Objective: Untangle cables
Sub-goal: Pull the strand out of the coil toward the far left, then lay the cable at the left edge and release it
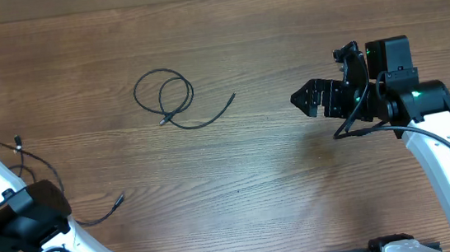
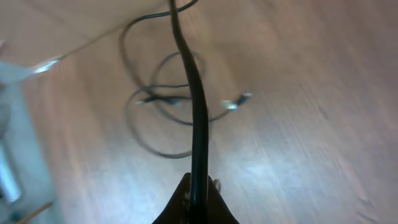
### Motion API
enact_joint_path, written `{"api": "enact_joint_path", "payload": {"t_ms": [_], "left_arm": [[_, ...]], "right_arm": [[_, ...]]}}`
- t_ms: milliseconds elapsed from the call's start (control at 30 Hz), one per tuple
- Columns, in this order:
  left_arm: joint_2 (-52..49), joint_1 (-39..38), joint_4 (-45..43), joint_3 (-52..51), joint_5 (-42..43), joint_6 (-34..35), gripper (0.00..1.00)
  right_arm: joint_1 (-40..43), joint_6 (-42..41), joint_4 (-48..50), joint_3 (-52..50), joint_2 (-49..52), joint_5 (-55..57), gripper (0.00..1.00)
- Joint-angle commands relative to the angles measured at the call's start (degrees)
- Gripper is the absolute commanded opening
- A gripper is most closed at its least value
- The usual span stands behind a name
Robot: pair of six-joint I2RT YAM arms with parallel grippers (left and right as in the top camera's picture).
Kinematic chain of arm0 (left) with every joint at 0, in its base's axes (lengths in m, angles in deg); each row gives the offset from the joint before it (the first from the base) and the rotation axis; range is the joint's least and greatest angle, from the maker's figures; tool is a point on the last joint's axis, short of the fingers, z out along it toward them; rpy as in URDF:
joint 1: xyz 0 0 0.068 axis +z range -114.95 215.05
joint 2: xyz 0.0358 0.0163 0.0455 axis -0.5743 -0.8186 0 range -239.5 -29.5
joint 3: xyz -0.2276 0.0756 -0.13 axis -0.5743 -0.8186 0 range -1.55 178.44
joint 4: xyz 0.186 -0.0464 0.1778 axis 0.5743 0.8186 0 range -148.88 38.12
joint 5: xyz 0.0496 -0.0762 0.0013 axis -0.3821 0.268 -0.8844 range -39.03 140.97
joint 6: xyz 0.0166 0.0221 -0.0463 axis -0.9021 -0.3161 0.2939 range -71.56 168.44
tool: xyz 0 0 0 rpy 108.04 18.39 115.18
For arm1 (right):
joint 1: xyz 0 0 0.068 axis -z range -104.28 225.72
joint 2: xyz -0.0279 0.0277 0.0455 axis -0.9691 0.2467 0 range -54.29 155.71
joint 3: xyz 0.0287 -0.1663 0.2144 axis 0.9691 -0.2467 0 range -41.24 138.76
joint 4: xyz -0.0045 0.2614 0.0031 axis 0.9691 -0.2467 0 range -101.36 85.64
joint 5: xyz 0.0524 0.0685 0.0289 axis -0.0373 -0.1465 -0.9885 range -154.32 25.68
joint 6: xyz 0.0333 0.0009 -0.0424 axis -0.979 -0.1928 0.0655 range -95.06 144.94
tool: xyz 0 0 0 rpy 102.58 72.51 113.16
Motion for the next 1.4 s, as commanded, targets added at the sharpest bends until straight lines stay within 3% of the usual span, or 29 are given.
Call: {"api": "enact_joint_path", "payload": {"t_ms": [0,167,267,467,633,767,833,1000,1033,1100,1133,1367], "left_arm": [[1.57,0.26,-3.63,1.7,15.08,-10.69,0.04],[1.68,0.24,-9.01,3.48,44.02,-28.24,0.04],[1.68,0.13,-9.53,3.5,51.3,-31.8,0.04],[1.68,0.44,-7.58,3.48,37.27,-26.62,0.04],[1.68,1.9,-5.35,3.5,25.33,-18.43,0.04],[1.68,4.42,-3.15,3.5,17.75,-7.87,0.04],[1.68,5.99,-2.05,3.5,16.46,-3.61,0.04],[1.68,9.22,-1.53,3.5,16.72,-1.33,0.04],[1.68,9.66,-1.36,3.5,16.72,-1.33,0.12],[1.68,10.25,-0.79,3.5,16.72,-1.33,0.96],[1.68,10.4,-0.44,3.5,16.76,-1.33,1.0],[1.68,9.75,3.1,3.48,18.38,-4.55,0.99]], "right_arm": [[0.0,-0.15,0.2,0.13,-0.07,0.37,1.0],[0.0,-0.17,0.2,0.13,-0.07,0.37,1.0],[0.0,-0.17,0.22,0.13,-0.07,0.39,1.0],[0.0,-0.15,0.22,0.13,-0.07,0.39,1.0],[0.0,-0.17,0.2,0.13,-0.07,1.03,1.0],[0.0,-0.17,0.2,0.13,-0.07,1.03,1.0],[0.0,-0.17,0.17,0.13,-0.07,1.03,1.0],[0.0,-0.17,0.2,0.13,-0.07,1.03,1.0],[0.0,-0.17,0.2,0.13,-0.07,1.03,1.0],[0.0,-0.17,0.2,0.13,-0.07,1.03,1.0],[0.0,-0.17,0.22,0.13,-0.07,1.03,1.0],[0.0,-0.17,0.22,0.13,-0.07,1.05,1.0]]}}
